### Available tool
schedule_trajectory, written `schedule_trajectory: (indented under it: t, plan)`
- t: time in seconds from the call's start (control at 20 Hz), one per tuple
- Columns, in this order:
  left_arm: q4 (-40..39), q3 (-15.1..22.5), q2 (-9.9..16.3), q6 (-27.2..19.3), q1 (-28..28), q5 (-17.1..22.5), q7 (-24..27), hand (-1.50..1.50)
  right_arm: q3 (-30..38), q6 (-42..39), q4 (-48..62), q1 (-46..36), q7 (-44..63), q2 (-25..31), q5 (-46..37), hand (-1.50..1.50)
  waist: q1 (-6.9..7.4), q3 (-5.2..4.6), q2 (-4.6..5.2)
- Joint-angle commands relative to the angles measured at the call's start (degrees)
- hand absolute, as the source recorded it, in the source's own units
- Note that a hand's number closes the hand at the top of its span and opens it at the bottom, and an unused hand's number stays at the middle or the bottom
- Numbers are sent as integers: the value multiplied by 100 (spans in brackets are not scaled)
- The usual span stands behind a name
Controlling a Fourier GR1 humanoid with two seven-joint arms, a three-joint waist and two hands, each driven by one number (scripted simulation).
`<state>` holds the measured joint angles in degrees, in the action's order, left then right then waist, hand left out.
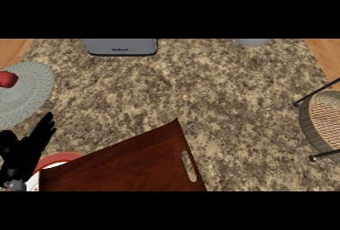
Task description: Pick the cupcake from the tray and place it in the tiered basket
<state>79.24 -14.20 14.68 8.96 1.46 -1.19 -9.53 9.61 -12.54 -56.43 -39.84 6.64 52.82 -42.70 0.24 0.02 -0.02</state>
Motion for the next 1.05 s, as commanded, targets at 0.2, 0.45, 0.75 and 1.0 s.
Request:
schedule_trajectory:
  t: [0.2,0.45,0.75,1.0]
  plan:
    - [73,-36,7,19,214,-21,119,0,1404,-232,-263,-150,590,362,1030,-150,-88,-5,-38]
    - [356,-127,85,87,331,107,-111,0,2483,-752,239,-35,995,731,1868,-150,-127,2,-53]
    - [218,-135,-105,-171,237,30,-79,0,4091,-1201,665,681,439,902,3078,-150,-331,11,-68]
    - [442,-68,-88,42,449,92,-44,0,4986,-2147,1208,1693,-391,1154,3654,-150,-191,8,-33]
